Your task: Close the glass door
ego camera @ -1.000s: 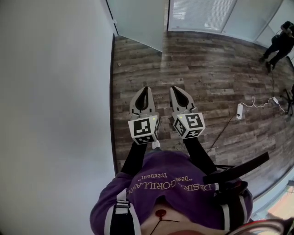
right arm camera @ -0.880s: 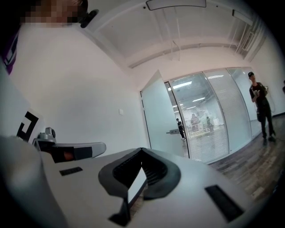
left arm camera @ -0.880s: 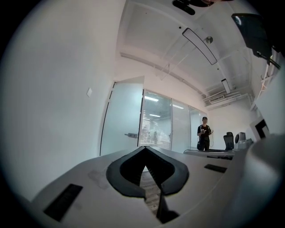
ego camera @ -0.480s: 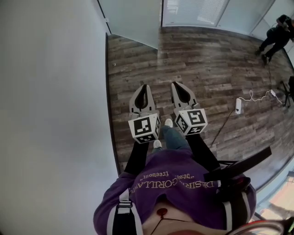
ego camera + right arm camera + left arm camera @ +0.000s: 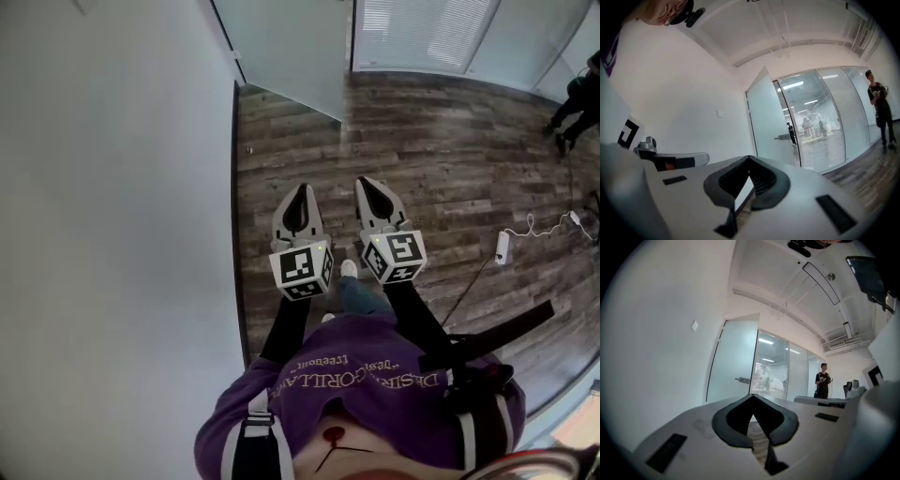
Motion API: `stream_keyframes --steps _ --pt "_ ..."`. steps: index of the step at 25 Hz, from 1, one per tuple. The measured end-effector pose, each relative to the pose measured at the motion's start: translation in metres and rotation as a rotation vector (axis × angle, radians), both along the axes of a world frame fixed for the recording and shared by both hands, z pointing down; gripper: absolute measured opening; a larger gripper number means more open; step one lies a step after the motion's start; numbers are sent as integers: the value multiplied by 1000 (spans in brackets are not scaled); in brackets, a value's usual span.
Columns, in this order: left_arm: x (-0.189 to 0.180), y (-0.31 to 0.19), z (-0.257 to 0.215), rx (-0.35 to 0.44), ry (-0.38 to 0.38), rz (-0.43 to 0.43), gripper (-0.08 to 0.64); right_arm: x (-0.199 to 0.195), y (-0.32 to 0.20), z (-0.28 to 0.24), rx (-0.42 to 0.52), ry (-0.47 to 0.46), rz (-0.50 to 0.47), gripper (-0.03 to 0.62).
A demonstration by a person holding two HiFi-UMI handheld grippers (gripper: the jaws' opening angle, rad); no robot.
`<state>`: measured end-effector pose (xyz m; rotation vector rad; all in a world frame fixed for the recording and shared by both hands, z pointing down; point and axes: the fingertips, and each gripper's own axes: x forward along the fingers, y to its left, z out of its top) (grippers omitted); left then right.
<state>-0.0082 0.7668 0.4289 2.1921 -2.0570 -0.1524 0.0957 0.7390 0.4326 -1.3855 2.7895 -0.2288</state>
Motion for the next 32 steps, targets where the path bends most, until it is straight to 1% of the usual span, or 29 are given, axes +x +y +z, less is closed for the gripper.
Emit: stream_keyframes --steps 4,7,14,18,21,26,32 --pt "10 -50 -5 0 -15 14 0 4 -50 -2 -10 -11 -12 -9" --pt "16 -82 -12 5 -24 17 0 9 -82 -9 1 -9 -21 -9" --pt "18 -135 -10 6 -10 -16 0 12 -135 -9 2 -4 -48 -9" --pt "18 -152 -9 0 -6 -31 0 14 -154 -6 -12 -4 -52 -9" --pt "11 -162 -4 -14 -13 -50 0 7 -164 -3 -19 -1 -65 -9" --pt "-6 -192 1 -22 -17 -38 0 -13 -195 4 -33 3 -69 -9" --pt "-36 -258 -1 -16 -9 -10 0 -40 -257 2 -23 4 -35 -9"
